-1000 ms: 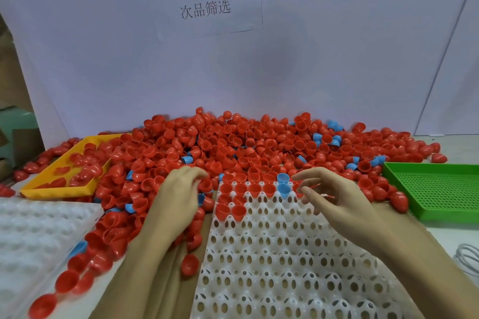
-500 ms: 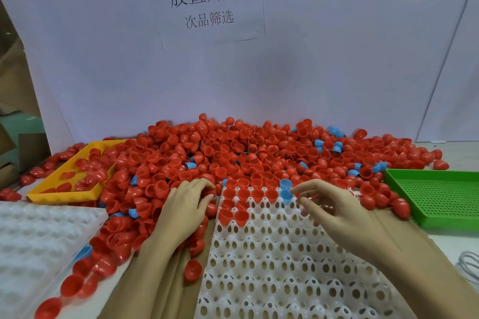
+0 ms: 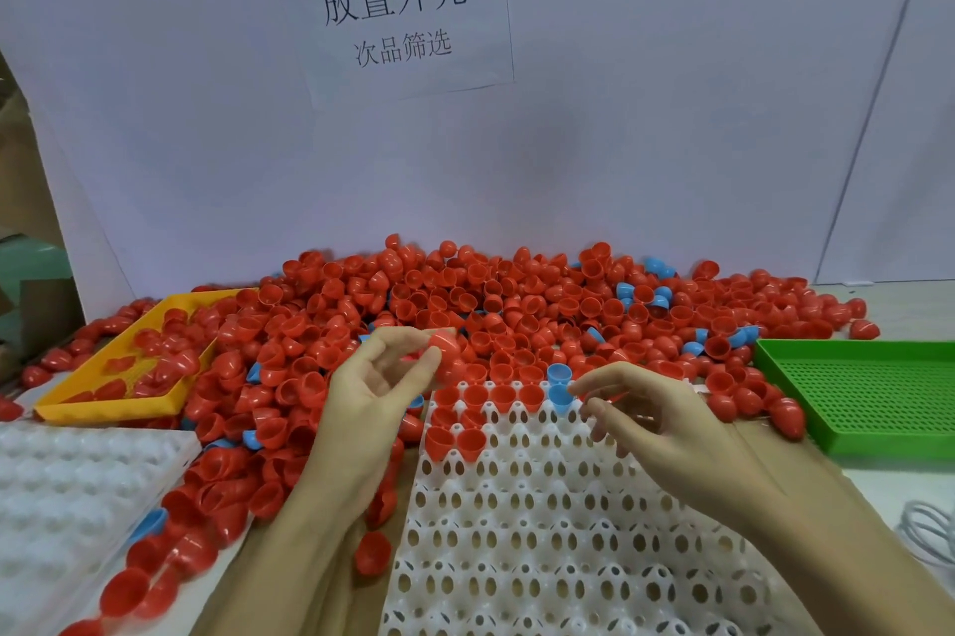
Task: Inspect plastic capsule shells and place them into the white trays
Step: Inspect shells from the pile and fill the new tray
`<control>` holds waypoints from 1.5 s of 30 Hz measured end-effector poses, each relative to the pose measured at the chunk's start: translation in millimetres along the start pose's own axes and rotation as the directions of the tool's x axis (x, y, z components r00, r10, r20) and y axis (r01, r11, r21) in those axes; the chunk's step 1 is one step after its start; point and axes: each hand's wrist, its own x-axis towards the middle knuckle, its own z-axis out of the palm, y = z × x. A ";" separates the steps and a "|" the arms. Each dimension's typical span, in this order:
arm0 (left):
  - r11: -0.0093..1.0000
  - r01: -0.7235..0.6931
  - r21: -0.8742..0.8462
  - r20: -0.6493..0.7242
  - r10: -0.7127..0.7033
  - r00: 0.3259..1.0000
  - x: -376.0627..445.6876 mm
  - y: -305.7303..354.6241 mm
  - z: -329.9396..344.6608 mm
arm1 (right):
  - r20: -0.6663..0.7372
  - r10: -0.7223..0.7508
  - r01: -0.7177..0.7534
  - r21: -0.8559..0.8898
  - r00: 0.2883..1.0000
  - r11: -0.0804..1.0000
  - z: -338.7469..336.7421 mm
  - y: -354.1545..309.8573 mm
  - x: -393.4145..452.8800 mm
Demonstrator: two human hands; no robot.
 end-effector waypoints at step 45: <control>0.994 0.105 0.038 0.449 -0.111 0.887 -33.3 1.0 49.8 | 0.160 0.077 -0.104 0.163 0.984 0.981 2.2 -23.0 -6.9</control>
